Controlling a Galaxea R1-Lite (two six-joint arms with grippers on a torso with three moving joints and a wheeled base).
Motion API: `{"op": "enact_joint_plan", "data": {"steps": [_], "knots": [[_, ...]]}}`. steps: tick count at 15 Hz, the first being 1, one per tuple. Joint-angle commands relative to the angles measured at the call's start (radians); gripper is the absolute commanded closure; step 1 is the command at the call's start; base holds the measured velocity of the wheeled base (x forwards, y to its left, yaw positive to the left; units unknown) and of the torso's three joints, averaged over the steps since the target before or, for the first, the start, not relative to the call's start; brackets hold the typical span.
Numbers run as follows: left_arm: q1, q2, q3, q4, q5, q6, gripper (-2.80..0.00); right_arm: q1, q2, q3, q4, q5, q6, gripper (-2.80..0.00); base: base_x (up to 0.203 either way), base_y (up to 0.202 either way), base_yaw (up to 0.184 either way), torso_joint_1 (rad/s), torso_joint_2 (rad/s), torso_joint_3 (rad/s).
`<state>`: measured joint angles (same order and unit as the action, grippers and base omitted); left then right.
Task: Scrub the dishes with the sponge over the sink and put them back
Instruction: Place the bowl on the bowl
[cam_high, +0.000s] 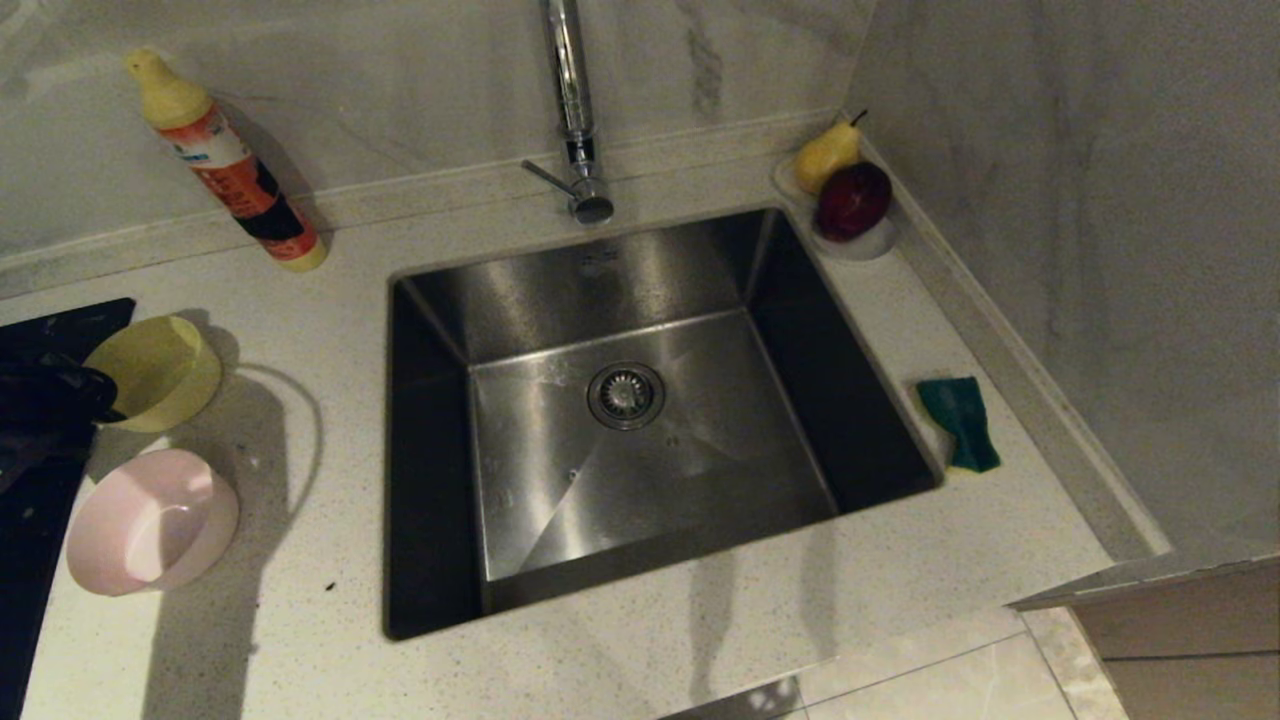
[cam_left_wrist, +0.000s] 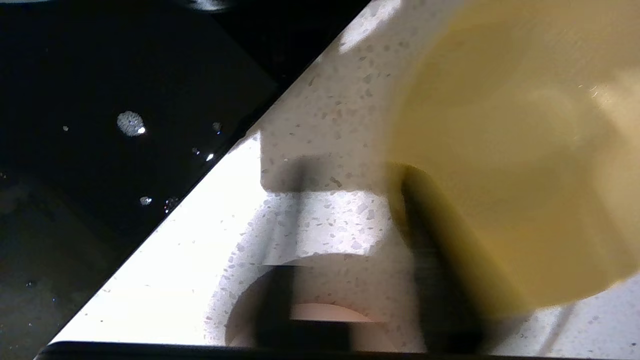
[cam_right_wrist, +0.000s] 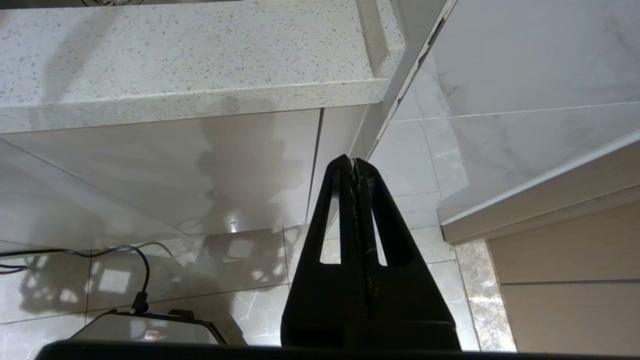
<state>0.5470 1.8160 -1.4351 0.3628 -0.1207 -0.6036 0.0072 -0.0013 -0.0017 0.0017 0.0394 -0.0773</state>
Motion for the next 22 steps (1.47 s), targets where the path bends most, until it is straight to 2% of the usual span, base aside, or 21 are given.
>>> {"op": "enact_joint_plan", "data": {"steps": [1, 5, 11, 15, 18, 22], "knots": [[0.001, -0.003, 0.004, 0.002, 0.000, -0.004, 0.00, 0.000, -0.002, 0.000, 0.000, 0.001, -0.001, 0.00, 0.000, 0.000, 0.000, 0.000, 0.00, 0.000], [0.001, -0.013, -0.009, 0.002, 0.000, -0.004, 0.00, 0.000, -0.002, 0.000, 0.000, 0.001, -0.001, 0.00, 0.000, 0.000, 0.000, 0.000, 0.00, 0.000], [-0.001, -0.148, -0.131, 0.023, 0.013, -0.025, 0.00, 0.000, -0.002, 0.000, 0.000, 0.001, -0.001, 0.00, 0.000, 0.000, 0.000, 0.000, 0.00, 0.000], [-0.001, -0.244, -0.298, 0.215, 0.012, -0.019, 0.00, 0.000, -0.002, 0.000, 0.000, 0.001, -0.001, 0.00, 0.000, 0.000, 0.000, 0.000, 0.00, 0.000], [-0.001, -0.323, -0.263, 0.362, -0.039, 0.005, 0.00, 0.000, -0.002, 0.000, 0.000, 0.001, -0.001, 0.00, 0.000, 0.000, 0.000, 0.000, 0.00, 0.000], [-0.001, -0.382, -0.036, 0.359, -0.055, 0.093, 0.00, 0.000, -0.002, 0.000, 0.000, 0.001, -0.001, 0.00, 0.000, 0.000, 0.000, 0.000, 0.00, 0.000]]}}
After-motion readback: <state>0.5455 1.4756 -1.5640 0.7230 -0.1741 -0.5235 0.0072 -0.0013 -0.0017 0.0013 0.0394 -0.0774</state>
